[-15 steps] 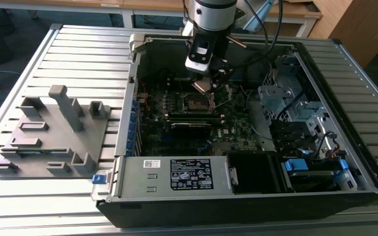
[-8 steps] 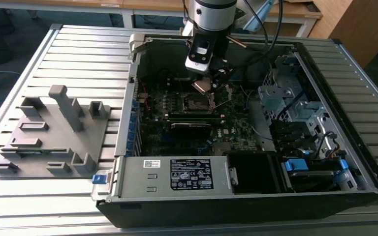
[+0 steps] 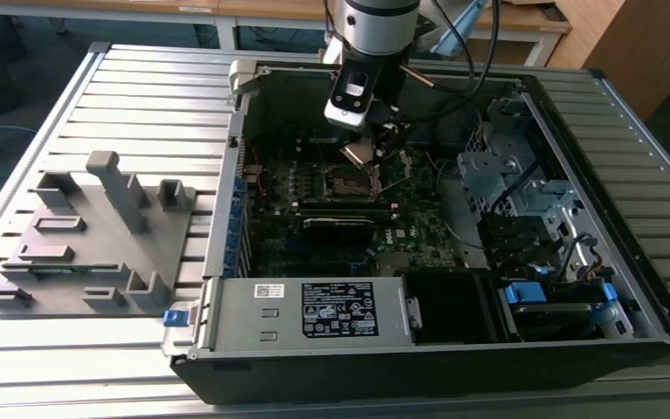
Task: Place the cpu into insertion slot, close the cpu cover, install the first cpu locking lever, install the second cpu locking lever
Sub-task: 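Place the cpu into insertion slot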
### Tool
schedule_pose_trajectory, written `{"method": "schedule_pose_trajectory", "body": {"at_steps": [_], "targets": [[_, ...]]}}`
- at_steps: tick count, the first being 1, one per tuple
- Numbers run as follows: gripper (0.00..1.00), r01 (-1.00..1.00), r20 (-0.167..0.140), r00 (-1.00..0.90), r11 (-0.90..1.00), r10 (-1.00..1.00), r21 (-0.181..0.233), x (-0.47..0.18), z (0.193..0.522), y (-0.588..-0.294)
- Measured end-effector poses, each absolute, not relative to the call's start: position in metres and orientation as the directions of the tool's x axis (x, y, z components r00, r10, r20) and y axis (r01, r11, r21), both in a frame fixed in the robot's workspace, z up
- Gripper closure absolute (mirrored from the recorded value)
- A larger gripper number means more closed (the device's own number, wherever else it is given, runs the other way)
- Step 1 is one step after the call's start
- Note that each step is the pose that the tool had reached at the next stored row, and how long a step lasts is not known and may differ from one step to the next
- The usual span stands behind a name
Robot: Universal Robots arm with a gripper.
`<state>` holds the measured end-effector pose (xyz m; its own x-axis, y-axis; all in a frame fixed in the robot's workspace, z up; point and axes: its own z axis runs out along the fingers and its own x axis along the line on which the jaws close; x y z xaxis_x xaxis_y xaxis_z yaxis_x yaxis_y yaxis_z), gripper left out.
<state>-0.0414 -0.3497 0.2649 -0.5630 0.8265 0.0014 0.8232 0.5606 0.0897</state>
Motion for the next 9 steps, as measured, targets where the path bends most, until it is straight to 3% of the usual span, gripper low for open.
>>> {"method": "schedule_pose_trajectory", "body": {"at_steps": [9], "targets": [[0.46,0.851,0.001,-0.519,0.517,0.855,0.09,-0.0414,0.2643,-0.3497]]}}
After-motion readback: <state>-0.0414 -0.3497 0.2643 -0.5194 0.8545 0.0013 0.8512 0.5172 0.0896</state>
